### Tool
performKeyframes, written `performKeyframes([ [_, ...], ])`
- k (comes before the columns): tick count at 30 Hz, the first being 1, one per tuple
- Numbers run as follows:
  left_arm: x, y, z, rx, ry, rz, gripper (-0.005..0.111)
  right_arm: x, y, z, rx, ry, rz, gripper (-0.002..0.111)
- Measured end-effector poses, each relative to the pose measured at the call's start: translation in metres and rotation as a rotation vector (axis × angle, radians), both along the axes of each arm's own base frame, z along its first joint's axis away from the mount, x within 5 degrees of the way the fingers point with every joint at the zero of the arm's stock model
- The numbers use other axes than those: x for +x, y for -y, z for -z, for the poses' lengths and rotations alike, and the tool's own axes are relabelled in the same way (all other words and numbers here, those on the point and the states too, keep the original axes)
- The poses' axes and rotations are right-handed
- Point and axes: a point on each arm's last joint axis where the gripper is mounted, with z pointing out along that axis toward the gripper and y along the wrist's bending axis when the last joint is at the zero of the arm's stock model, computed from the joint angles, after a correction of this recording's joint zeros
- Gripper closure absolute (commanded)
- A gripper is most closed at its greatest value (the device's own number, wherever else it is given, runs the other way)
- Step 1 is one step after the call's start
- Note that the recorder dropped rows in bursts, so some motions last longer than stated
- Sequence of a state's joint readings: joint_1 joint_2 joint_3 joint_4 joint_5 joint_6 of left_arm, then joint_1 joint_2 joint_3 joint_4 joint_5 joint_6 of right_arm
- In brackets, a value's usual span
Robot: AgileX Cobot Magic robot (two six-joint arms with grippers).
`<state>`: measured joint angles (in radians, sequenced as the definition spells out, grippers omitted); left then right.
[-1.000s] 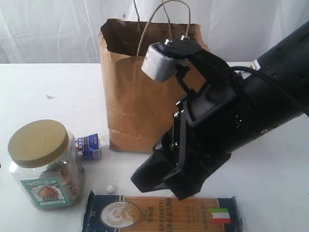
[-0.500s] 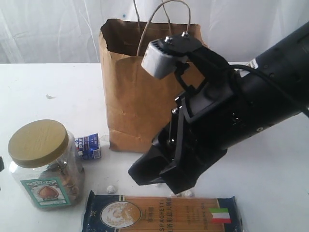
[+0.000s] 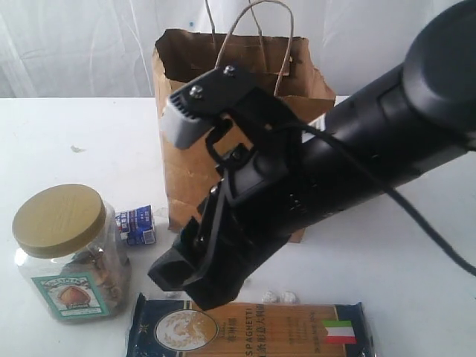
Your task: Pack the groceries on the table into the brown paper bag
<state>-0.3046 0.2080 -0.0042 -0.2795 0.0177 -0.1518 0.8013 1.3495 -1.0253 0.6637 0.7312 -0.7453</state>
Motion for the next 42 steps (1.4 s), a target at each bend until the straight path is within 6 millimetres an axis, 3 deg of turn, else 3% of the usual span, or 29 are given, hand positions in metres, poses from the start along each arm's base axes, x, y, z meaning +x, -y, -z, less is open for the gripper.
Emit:
performKeyframes([
  [5, -0.003, -0.008, -0.004, 0.032, 0.081, -0.09, 0.107, 0.01, -0.023, 0.008, 0.005, 0.042, 0.004, 0.032],
  [10, -0.005, -0.015, -0.005, 0.18, 0.155, -0.129, 0.107, 0.027, -0.046, -0.001, 0.057, 0.107, 0.031, 0.032],
  [13, -0.005, -0.015, -0.005, 0.192, 0.159, -0.13, 0.107, 0.029, -0.048, -0.003, 0.065, 0.114, 0.034, 0.033],
  [14, -0.005, -0.015, -0.005, 0.192, 0.159, -0.13, 0.107, 0.028, -0.047, -0.004, 0.061, 0.102, 0.029, 0.035],
  [15, -0.005, -0.015, -0.005, 0.192, 0.159, -0.13, 0.107, 0.026, -0.046, -0.005, 0.059, 0.088, 0.024, 0.045],
  [18, -0.005, -0.015, -0.005, 0.192, 0.158, -0.13, 0.107, 0.015, -0.038, -0.019, 0.076, 0.037, 0.029, 0.091],
  [19, -0.005, -0.015, -0.005, 0.192, 0.158, -0.13, 0.107, 0.011, -0.034, -0.027, 0.098, 0.039, 0.04, 0.103],
  [20, -0.005, -0.015, -0.005, 0.192, 0.158, -0.13, 0.107, 0.008, -0.03, -0.033, 0.116, 0.045, 0.046, 0.108],
  [23, -0.005, -0.015, -0.005, 0.192, 0.158, -0.13, 0.107, -0.006, -0.013, -0.061, 0.19, 0.088, 0.053, 0.108],
  [33, -0.005, -0.015, -0.005, 0.192, 0.158, -0.13, 0.107, -0.038, 0.023, -0.102, 0.272, 0.188, 0.017, 0.108],
  [38, -0.005, -0.015, -0.005, 0.192, 0.158, -0.13, 0.107, -0.044, 0.04, -0.118, 0.338, 0.162, 0.164, 0.108],
  [42, -0.005, -0.015, -0.005, 0.192, 0.156, -0.129, 0.107, -0.047, 0.068, -0.12, 0.398, 0.147, 0.4, 0.108],
])
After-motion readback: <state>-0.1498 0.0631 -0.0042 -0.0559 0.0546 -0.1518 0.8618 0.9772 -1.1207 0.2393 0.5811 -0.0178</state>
